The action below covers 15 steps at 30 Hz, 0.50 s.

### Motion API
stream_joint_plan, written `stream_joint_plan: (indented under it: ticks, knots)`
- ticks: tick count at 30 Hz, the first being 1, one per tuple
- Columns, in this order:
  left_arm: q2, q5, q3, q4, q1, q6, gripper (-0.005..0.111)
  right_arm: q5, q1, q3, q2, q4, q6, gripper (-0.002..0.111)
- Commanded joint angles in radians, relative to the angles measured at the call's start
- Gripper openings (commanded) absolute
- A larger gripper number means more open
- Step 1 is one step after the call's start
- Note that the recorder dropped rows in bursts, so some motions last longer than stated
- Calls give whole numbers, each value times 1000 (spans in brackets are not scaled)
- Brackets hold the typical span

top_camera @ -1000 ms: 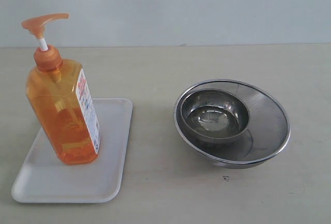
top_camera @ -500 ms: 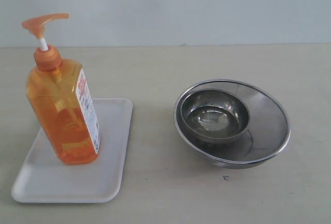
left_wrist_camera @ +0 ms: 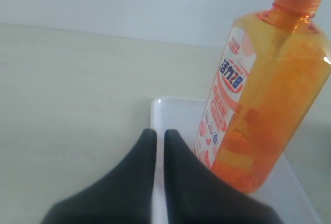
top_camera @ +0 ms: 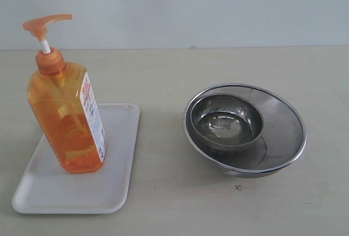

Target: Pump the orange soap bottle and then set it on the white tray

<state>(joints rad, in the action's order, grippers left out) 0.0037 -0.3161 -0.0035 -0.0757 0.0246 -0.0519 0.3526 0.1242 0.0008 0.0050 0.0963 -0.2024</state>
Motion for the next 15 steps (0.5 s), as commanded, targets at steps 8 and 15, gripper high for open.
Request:
stream_joint_plan:
  ticks: [8, 15]
  knots:
    - [-4, 2, 3, 76, -3, -69, 5, -6, -4, -1, -5, 5, 0, 0]
    - [-4, 2, 3, 76, -3, -26, 5, -6, -4, -1, -5, 5, 0, 0]
